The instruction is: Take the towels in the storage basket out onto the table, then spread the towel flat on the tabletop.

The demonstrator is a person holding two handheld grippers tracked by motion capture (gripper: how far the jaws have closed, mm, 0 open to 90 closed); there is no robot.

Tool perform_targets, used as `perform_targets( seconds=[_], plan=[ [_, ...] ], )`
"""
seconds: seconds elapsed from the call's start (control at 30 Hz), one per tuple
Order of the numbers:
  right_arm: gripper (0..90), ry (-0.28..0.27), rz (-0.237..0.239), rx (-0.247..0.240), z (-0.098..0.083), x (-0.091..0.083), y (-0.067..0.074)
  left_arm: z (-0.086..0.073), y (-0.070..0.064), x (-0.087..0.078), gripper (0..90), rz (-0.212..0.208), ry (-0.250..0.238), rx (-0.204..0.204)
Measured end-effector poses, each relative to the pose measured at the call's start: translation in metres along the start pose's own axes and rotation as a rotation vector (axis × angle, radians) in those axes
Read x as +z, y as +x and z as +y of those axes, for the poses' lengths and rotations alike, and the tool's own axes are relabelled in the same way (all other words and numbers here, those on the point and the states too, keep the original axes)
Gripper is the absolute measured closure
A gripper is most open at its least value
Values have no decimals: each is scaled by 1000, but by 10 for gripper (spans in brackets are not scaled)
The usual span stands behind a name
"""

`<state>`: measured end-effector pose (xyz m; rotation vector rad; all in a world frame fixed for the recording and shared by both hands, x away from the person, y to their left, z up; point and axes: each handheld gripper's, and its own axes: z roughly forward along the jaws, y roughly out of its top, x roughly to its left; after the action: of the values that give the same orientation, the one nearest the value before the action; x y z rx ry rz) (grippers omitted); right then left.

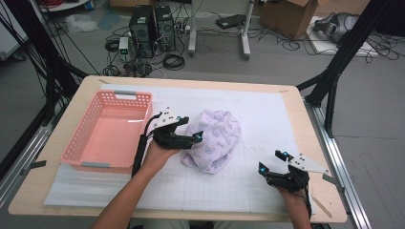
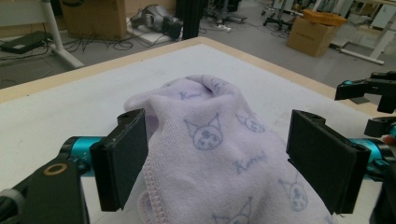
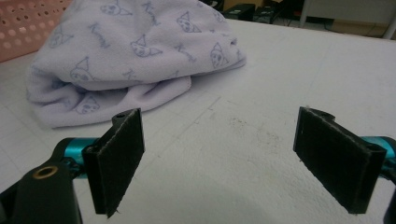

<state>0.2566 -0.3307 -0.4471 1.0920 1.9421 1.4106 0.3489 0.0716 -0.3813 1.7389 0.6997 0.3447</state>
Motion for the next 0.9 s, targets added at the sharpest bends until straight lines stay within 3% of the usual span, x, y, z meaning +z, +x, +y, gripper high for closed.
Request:
perform_targets(
  seconds=[0.1, 0.47, 0.57, 0.7, 0.8, 0.9],
  plan=[
    [151, 5, 3, 0, 0, 0, 0, 0, 2, -1, 203, 7, 1, -15],
    [151, -6, 12, -6, 0, 0, 0, -1, 3, 2, 200, 25, 4, -11],
    [151, -5, 11, -7, 0, 0, 0, -3, 5, 4, 207, 48, 31, -22],
    [149, -10, 12, -12, -1, -1, 1, -7, 4, 9, 209, 39, 58, -35],
    [149, -8, 13, -15, -1, -1, 1, -11, 4, 14, 250, 2, 83, -28],
    [148, 10, 14, -2, 0, 1, 0, -14, 3, 20, 264, 0, 97, -18]
  ],
)
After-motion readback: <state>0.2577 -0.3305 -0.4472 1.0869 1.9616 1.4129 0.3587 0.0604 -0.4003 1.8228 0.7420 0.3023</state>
